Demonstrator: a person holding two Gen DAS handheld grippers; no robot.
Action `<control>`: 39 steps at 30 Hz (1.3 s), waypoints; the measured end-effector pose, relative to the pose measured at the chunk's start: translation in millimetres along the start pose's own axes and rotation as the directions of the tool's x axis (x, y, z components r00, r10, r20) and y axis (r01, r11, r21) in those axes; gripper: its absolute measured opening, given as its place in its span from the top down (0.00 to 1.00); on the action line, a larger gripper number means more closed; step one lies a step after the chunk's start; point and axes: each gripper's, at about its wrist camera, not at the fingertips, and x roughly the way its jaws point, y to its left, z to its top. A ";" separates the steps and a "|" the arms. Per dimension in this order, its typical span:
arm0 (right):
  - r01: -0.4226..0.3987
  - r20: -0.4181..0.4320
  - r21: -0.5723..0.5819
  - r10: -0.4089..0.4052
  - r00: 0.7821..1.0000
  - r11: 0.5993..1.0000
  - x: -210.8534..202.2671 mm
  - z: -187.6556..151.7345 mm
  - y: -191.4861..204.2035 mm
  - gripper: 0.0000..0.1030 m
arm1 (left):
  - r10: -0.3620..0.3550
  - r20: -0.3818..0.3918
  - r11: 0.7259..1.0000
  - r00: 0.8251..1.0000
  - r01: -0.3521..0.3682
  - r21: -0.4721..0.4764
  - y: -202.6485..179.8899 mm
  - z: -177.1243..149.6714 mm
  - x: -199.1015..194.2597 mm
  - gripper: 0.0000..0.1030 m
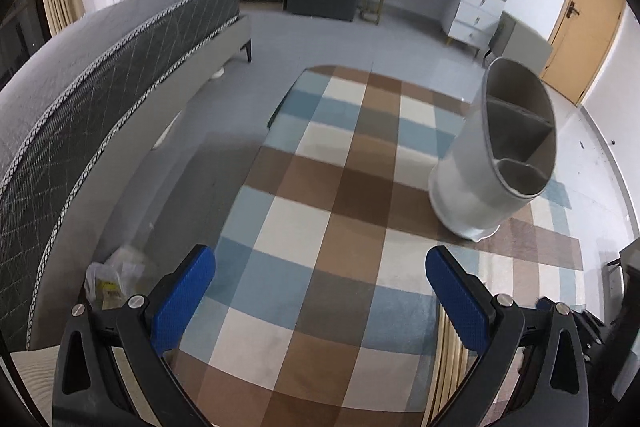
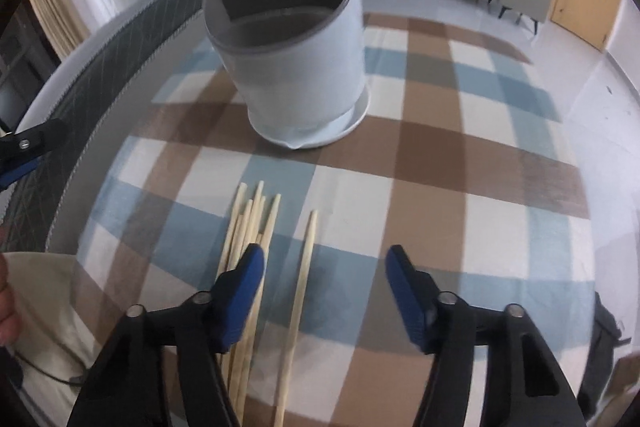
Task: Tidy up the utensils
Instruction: 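Grasp one wooden chopstick with the right tool while the left tool approaches the pile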
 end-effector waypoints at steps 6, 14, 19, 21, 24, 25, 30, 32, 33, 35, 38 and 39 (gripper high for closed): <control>0.056 -0.083 -0.075 -0.062 0.995 0.996 32.8 13.3 12.1 0.73 | 0.001 -0.036 1.000 0.999 -0.001 -0.008 5.1 2.5 5.7 0.01; 0.089 -0.085 -0.117 -0.100 0.991 0.989 40.5 10.4 18.9 0.81 | 0.006 -0.065 1.000 0.998 -0.007 -0.024 8.6 1.7 14.3 0.01; 0.064 -0.050 -0.124 -0.071 0.996 0.990 38.9 6.6 19.6 0.91 | -0.017 -0.068 1.000 0.998 0.017 0.002 2.7 -1.2 17.3 0.01; 0.034 -0.042 -0.086 -0.038 0.998 0.996 38.2 6.8 12.8 0.96 | -0.015 -0.071 1.000 0.997 0.016 0.018 -0.6 -3.4 19.9 0.01; -0.008 -0.018 -0.015 0.007 1.000 1.000 32.2 7.8 -1.2 0.96 | -0.024 -0.092 0.999 0.995 0.028 0.041 -6.6 -6.9 26.6 0.01; -0.018 -0.008 0.002 0.018 1.000 1.000 28.9 8.2 -4.5 0.96 | -0.037 -0.105 0.998 0.994 0.042 0.046 -8.8 -8.5 30.1 0.01; -0.110 0.101 0.137 0.097 0.990 0.984 -3.1 8.5 -34.1 0.96 | -0.078 -0.198 0.990 0.977 0.099 0.098 -25.9 -21.6 51.6 0.01; -0.133 0.133 0.170 0.111 0.985 0.976 -12.7 7.5 -43.8 0.96 | -0.059 -0.234 0.987 0.970 0.092 0.132 -35.4 -26.7 60.7 0.01; -0.146 0.153 0.187 0.118 0.981 0.971 -17.7 7.2 -49.6 0.96 | -0.057 -0.244 0.984 0.968 0.096 0.148 -39.5 -27.4 62.9 0.01; -0.178 0.183 0.223 0.138 0.973 0.958 -27.0 5.5 -57.5 0.96 | -0.066 -0.246 0.981 0.967 0.107 0.159 -44.5 -27.7 63.3 0.01; -0.210 0.222 0.245 0.156 0.963 0.947 -36.7 4.6 -65.4 0.96 | -0.116 -0.263 0.977 0.958 0.157 0.143 -51.2 -26.3 62.8 0.01; -0.211 0.233 0.241 0.155 0.960 0.947 -40.2 3.9 -66.9 0.96 | -0.118 -0.265 0.976 0.957 0.161 0.149 -54.7 -26.1 64.2 0.01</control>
